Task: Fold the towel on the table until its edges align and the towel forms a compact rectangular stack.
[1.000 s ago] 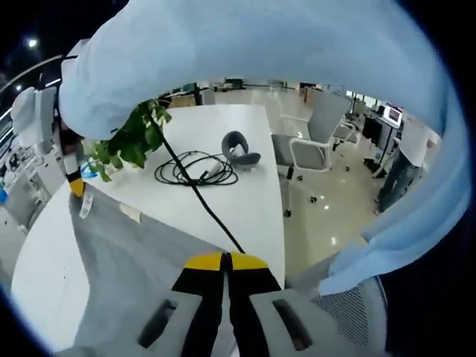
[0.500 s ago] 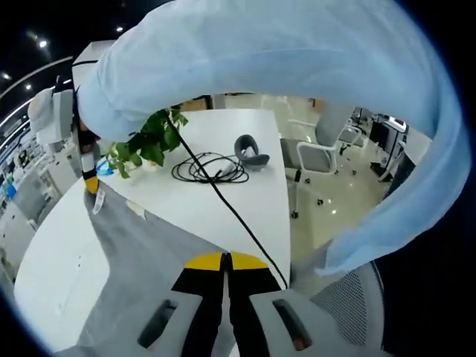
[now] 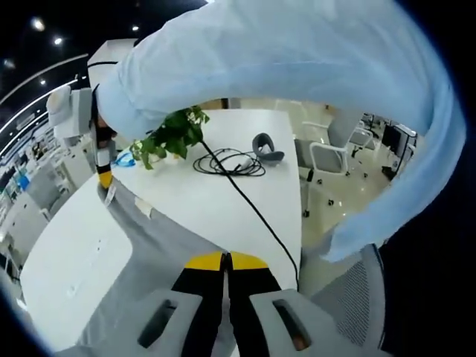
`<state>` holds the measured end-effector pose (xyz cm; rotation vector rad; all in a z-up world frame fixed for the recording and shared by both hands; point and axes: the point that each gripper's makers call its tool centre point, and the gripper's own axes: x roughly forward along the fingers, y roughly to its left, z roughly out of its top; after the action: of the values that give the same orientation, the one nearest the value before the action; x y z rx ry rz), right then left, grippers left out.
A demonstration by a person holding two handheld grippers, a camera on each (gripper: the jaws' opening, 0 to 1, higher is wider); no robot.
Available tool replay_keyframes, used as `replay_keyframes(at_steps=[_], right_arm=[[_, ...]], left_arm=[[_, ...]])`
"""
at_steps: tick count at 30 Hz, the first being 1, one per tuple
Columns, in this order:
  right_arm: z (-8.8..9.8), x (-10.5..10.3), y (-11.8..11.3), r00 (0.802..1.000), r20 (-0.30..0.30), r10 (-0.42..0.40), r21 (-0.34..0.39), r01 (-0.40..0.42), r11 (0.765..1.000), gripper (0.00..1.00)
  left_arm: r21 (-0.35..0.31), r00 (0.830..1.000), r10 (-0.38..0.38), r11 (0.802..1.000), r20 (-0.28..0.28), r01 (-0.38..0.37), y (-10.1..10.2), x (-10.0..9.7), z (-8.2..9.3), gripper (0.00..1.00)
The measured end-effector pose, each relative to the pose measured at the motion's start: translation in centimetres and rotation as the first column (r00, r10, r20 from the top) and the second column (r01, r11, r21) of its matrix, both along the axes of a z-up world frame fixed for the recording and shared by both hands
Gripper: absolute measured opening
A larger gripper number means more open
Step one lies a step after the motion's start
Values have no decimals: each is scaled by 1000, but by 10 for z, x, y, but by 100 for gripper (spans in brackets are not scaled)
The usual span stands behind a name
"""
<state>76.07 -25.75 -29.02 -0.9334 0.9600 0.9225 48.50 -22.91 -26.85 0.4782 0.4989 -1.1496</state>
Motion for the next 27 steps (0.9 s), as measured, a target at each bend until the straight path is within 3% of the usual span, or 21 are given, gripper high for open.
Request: replay_keyframes(at_steps=[2,11,22,27], right_arm=[[3,-7,6,1000,4,4,2,-4,1000,3],[10,9,35,999,20,28,8,-28,1000,3],[12,4,65,999,24,41,16,-42,999,3],[13,12,83,998,26,58,16,-58,998,3]], left_arm=[[-5,1000,10,1000,2,-10,5,1,3,0],[-23,998,59,998,19,-58,35,7,16,0],[-25,994,101,995,32,-100,65,13,22,0],[-24,992,125,992,32,-124,82,15,23,0]])
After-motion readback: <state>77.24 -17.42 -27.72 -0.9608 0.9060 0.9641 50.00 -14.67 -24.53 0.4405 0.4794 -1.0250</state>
